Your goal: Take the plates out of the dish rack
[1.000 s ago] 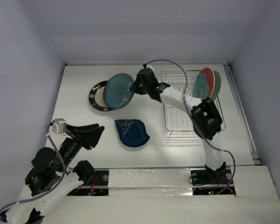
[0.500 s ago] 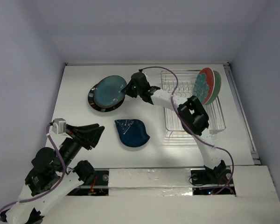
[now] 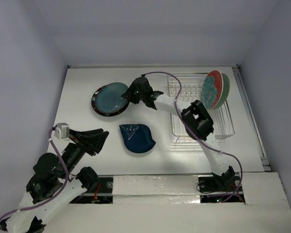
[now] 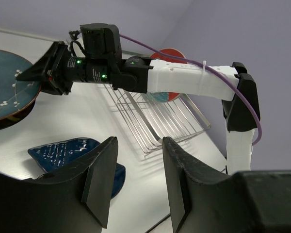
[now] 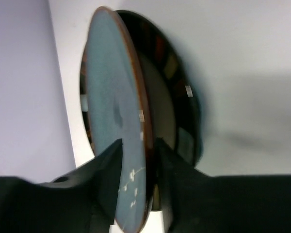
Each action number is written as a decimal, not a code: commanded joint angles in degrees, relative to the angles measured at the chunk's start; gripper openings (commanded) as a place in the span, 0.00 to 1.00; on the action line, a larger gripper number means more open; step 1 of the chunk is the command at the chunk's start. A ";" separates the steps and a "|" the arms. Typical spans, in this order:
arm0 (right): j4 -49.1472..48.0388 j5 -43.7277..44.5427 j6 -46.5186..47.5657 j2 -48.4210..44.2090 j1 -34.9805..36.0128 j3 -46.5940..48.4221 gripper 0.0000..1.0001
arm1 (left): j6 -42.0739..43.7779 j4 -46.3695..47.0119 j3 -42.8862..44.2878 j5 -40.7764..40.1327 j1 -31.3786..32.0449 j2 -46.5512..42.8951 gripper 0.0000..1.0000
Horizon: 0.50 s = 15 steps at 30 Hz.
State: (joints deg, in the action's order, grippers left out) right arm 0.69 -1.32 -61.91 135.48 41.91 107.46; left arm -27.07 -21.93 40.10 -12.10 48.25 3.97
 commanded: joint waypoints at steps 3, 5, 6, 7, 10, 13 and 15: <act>-3.60 -2.81 0.99 -1.01 1.68 7.67 0.56 | -0.35 1.72 0.25 0.23 -0.35 0.25 0.39; -0.71 -1.58 3.98 -1.53 1.68 7.68 0.67 | -0.35 1.81 0.25 0.23 -0.35 0.08 0.39; 1.75 -0.97 5.03 -2.32 1.68 7.50 0.70 | -0.35 1.72 0.25 0.23 -0.35 -0.01 0.39; 3.08 0.34 7.39 -2.76 1.68 7.59 0.73 | -0.27 1.89 0.25 0.23 -0.35 -0.01 0.39; 8.61 1.14 11.10 -3.91 1.68 8.55 0.82 | -0.26 1.89 0.25 0.23 -0.35 -0.27 0.39; 14.24 5.36 15.58 -4.34 1.68 9.87 0.88 | -0.26 1.81 0.16 0.23 -0.35 -0.71 0.39; 17.23 6.68 17.96 -4.35 1.68 10.31 0.89 | -0.26 1.89 0.16 0.23 -0.35 -0.89 0.39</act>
State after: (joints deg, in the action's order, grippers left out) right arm 12.82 1.26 -50.19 135.61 43.22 114.30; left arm -27.29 -22.09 40.10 -12.10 48.25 3.88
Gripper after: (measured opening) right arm 0.887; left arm 0.386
